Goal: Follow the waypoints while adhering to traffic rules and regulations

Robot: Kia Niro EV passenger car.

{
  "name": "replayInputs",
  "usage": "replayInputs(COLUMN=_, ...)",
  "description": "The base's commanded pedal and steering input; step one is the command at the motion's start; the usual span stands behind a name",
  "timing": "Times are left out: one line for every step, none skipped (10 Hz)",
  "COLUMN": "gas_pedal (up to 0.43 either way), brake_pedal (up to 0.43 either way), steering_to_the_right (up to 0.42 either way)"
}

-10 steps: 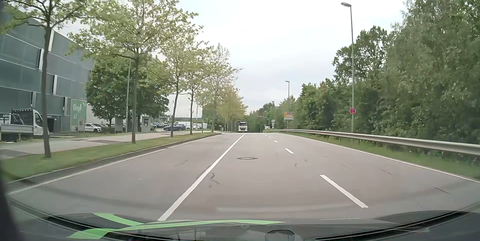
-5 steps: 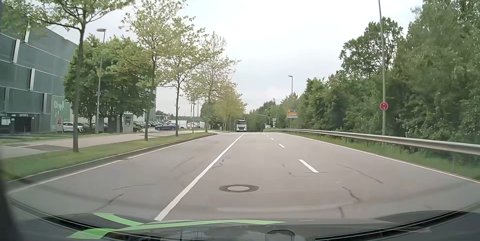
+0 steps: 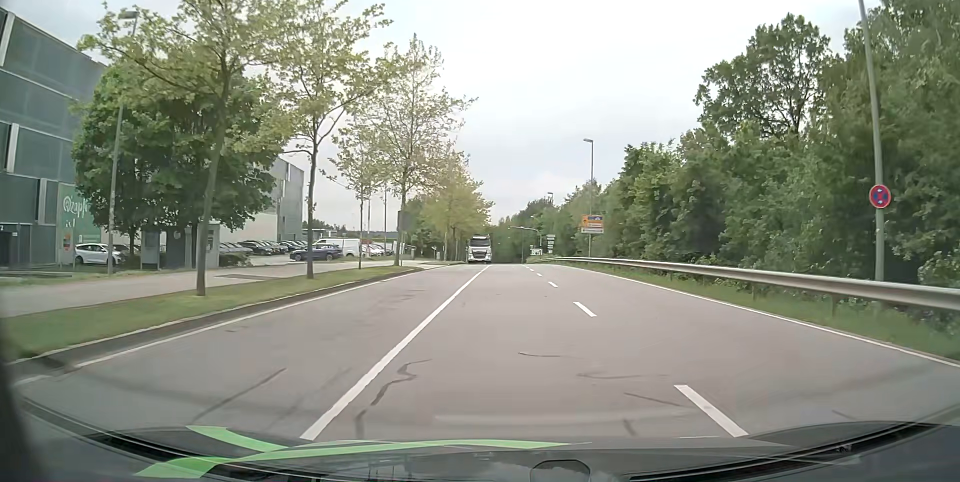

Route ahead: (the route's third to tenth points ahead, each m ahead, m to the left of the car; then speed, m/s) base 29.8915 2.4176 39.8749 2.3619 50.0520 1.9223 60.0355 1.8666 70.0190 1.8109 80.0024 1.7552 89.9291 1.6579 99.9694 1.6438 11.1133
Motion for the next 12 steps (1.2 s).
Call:
replayInputs(gas_pedal=0.039, brake_pedal=0.0, steering_to_the_right=-0.001)
replayInputs(gas_pedal=0.039, brake_pedal=0.0, steering_to_the_right=-0.001)
replayInputs(gas_pedal=0.039, brake_pedal=0.0, steering_to_the_right=-0.001)
replayInputs(gas_pedal=0.039, brake_pedal=0.0, steering_to_the_right=-0.001)
replayInputs(gas_pedal=0.039, brake_pedal=0.0, steering_to_the_right=-0.001)
replayInputs(gas_pedal=0.028, brake_pedal=0.0, steering_to_the_right=-0.001)
replayInputs(gas_pedal=0.028, brake_pedal=0.0, steering_to_the_right=-0.002)
replayInputs(gas_pedal=0.008, brake_pedal=0.0, steering_to_the_right=-0.002)
replayInputs(gas_pedal=0.0, brake_pedal=0.0, steering_to_the_right=-0.002)
replayInputs(gas_pedal=0.0, brake_pedal=0.0, steering_to_the_right=-0.003)
replayInputs(gas_pedal=0.0, brake_pedal=0.0, steering_to_the_right=-0.004)
replayInputs(gas_pedal=0.0, brake_pedal=0.0, steering_to_the_right=-0.004)
